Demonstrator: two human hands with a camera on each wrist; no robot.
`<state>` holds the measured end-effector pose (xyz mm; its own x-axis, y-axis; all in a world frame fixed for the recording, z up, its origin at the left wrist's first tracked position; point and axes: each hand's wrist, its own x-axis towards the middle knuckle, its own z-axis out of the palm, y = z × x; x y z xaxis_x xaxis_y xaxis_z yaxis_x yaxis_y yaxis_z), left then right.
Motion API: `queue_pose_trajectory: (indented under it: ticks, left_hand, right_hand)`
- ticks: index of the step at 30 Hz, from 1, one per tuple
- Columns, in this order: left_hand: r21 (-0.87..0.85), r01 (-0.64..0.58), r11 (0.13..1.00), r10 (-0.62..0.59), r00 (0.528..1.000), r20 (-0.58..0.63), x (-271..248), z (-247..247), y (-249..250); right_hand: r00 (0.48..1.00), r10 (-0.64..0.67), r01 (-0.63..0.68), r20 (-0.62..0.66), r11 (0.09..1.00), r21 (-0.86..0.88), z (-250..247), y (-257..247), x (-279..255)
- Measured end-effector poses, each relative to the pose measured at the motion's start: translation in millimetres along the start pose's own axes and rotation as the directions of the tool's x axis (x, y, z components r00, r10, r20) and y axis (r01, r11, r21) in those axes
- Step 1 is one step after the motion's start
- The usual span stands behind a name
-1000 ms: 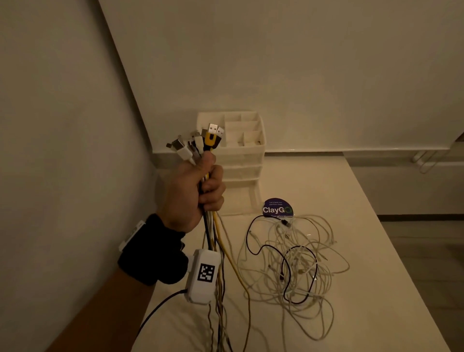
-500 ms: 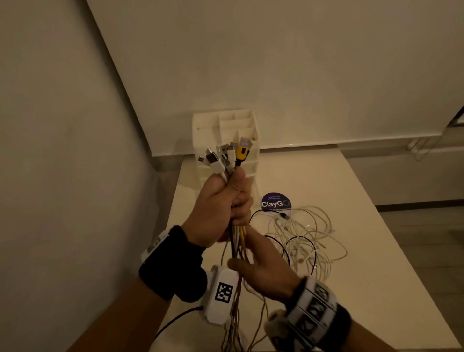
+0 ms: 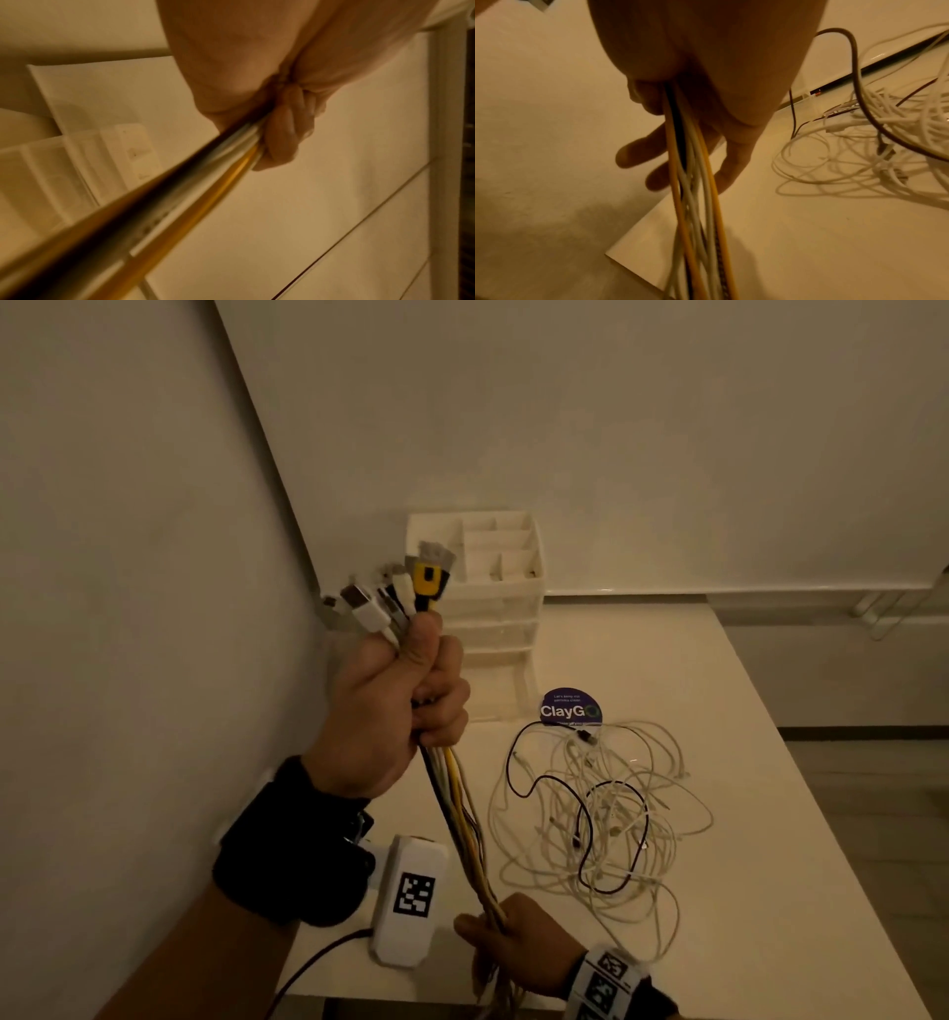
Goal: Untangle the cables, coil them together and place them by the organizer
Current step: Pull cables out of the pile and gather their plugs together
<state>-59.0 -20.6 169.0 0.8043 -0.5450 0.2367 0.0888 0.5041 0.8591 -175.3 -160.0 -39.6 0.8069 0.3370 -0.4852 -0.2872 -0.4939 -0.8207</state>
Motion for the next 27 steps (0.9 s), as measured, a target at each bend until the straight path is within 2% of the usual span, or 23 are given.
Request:
queue_pose_trajectory:
  ticks: [4,7,10,13,17,20,22,24,25,27]
  left_hand:
    - [0.045,0.02,0.999,-0.017,0.997,-0.075,-4,2,-18]
    - [0.046,0.026,0.999,-0.021,0.995,-0.095,-5,1,-19]
    - [0.061,0.031,0.998,-0.025,0.994,-0.103,-5,-1,-17]
    - [0.071,0.036,0.997,-0.027,0.993,-0.116,-6,-5,-17]
    - [0.068,0.046,0.997,-0.036,0.99,-0.136,-7,-8,-22]
    - [0.066,0.036,0.997,-0.026,0.989,-0.143,-5,-10,-21]
    - [0.068,0.02,0.997,-0.011,0.991,-0.137,-3,-13,-19]
    - [0.076,0.012,0.997,-0.002,0.992,-0.123,-1,-16,-17]
    - [0.079,0.014,0.997,-0.004,0.992,-0.124,0,-17,-18]
    - [0.089,0.022,0.996,-0.01,0.99,-0.141,3,-17,-19]
  right_hand:
    - [0.997,0.073,-0.07,0.031,0.995,-0.072,4,12,10]
    - [1.0,0.028,-0.027,0.011,0.995,-0.096,0,13,12]
    - [1.0,-0.02,0.021,0.005,0.977,-0.214,-9,18,10]
    - [0.996,0.021,0.01,0.083,0.933,-0.359,-28,28,6]
    - [0.996,0.037,0.01,0.084,0.868,-0.497,-55,33,10]
    - [0.97,0.138,-0.003,0.2,0.83,-0.557,-67,34,14]
    - [0.972,0.199,-0.055,0.125,0.708,-0.704,-65,33,13]
    - [0.98,0.183,-0.177,-0.081,0.597,-0.783,-58,32,15]
    - [0.974,0.174,-0.223,-0.148,0.584,-0.781,-56,32,18]
    - [0.969,0.18,-0.243,-0.169,0.575,-0.781,-54,30,22]
